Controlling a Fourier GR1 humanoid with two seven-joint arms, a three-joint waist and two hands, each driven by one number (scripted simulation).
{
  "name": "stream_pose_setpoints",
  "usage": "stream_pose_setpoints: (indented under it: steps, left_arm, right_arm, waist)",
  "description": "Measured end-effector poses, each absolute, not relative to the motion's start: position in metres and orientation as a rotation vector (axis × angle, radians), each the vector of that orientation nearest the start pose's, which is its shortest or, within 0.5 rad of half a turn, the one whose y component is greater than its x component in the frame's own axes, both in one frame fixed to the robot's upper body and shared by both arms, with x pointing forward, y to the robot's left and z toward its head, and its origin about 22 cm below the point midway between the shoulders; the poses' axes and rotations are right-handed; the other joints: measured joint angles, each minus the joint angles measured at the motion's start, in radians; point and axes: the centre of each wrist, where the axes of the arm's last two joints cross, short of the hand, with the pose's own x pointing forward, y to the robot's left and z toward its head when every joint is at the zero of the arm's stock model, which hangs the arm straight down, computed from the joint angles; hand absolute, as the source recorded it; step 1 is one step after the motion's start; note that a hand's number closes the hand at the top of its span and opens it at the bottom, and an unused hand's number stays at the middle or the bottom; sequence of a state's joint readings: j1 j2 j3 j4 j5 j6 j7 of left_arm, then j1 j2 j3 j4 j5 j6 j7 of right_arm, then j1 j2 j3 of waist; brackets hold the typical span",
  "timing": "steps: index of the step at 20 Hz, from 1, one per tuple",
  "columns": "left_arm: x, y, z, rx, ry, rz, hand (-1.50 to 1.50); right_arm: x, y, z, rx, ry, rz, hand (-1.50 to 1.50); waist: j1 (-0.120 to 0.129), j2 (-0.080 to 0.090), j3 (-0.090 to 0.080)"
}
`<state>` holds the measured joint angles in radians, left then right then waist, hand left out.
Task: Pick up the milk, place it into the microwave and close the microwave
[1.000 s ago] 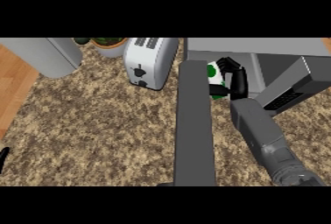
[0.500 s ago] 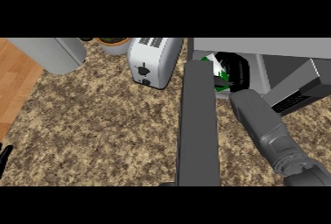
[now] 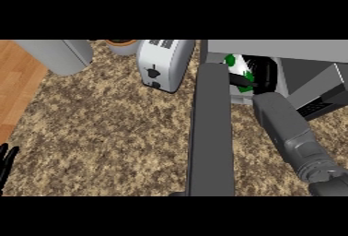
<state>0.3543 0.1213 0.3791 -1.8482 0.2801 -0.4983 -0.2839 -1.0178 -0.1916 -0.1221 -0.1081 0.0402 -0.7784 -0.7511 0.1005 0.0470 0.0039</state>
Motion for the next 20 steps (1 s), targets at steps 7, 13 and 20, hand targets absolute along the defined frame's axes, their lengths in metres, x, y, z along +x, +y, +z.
stream_pose_setpoints:
  steps: [7,13,20]
  left_arm:
    - [0.140,0.359,0.022,-0.057,-1.886,-0.010,-1.50]
    - [0.145,0.356,0.019,-0.069,-1.876,-0.011,-1.50]
    - [0.156,0.355,0.018,-0.075,-1.878,-0.023,-1.50]
  right_arm:
    - [0.422,-0.243,0.005,-0.964,-1.783,0.157,1.50]
    - [0.416,-0.258,-0.003,-1.016,-1.731,0.182,1.50]
    - [0.414,-0.252,-0.007,-1.032,-1.725,0.259,-1.50]
  waist:
    - [0.015,0.011,0.001]
    - [0.028,0.017,0.002]
    - [0.039,0.022,0.003]
